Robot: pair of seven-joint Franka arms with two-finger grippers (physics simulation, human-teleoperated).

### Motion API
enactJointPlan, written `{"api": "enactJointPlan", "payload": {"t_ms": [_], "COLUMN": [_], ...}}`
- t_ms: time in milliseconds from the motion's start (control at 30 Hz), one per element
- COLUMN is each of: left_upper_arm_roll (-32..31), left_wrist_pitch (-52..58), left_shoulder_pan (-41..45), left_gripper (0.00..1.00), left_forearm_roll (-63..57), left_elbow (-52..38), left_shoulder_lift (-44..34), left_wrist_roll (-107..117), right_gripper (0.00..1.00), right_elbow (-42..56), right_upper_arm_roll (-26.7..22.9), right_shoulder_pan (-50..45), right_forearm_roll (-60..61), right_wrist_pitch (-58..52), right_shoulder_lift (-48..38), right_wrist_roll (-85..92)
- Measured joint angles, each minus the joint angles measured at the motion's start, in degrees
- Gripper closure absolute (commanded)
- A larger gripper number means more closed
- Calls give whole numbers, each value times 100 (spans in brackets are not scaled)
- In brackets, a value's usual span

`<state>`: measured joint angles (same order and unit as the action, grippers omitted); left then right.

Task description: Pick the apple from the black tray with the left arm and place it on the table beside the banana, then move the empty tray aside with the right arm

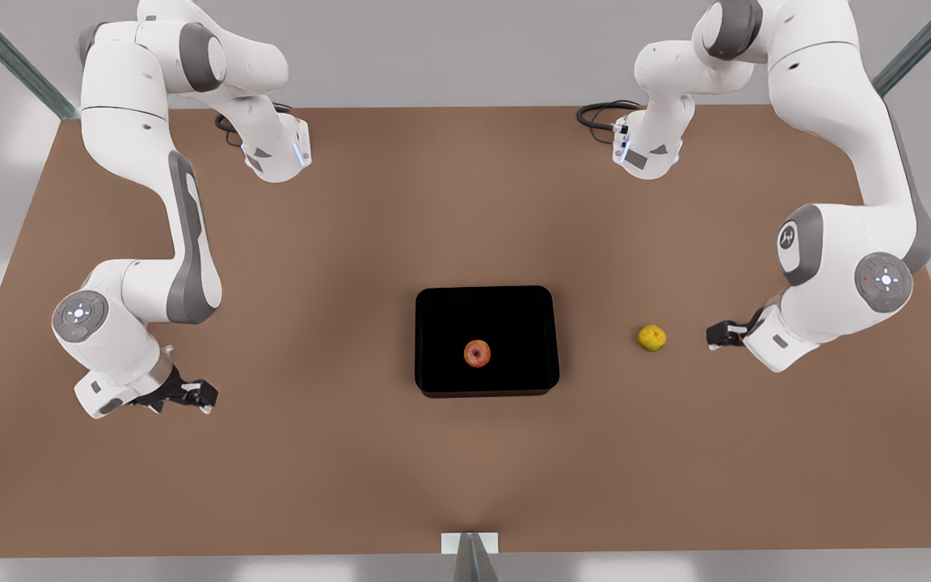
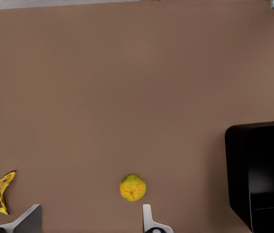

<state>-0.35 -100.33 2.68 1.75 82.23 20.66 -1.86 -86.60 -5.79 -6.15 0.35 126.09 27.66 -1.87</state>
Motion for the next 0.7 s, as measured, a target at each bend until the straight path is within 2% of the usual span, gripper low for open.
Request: {"api": "enactJointPlan", "payload": {"t_ms": [133, 267, 433, 700], "left_upper_arm_roll": [-20, -89, -102, -96], "left_wrist_pitch": [-102, -236, -484, -1243], "left_shoulder_pan": [245, 1362, 2566, 3463], "left_gripper": [0, 0, 0, 0], "left_forearm_roll": [28, 148, 15, -125], "left_elbow": [39, -173, -275, -315], "left_shoulder_lift": [4, 190, 708, 1830], "left_wrist_roll": [-15, 277, 1107, 2747], "right_gripper": [0, 0, 0, 0], "right_elbow": [0, 0, 0, 0], "right_upper_arm_roll": [0, 0, 0, 0], "right_shoulder_pan": [0, 0, 0, 0], "right_forearm_roll": [0, 0, -3, -8], "right_wrist_pitch": [41, 62, 75, 82], "right_shoulder_lift": [0, 0, 0, 0], "right_wrist_roll": [-12, -23, -34, -46]}}
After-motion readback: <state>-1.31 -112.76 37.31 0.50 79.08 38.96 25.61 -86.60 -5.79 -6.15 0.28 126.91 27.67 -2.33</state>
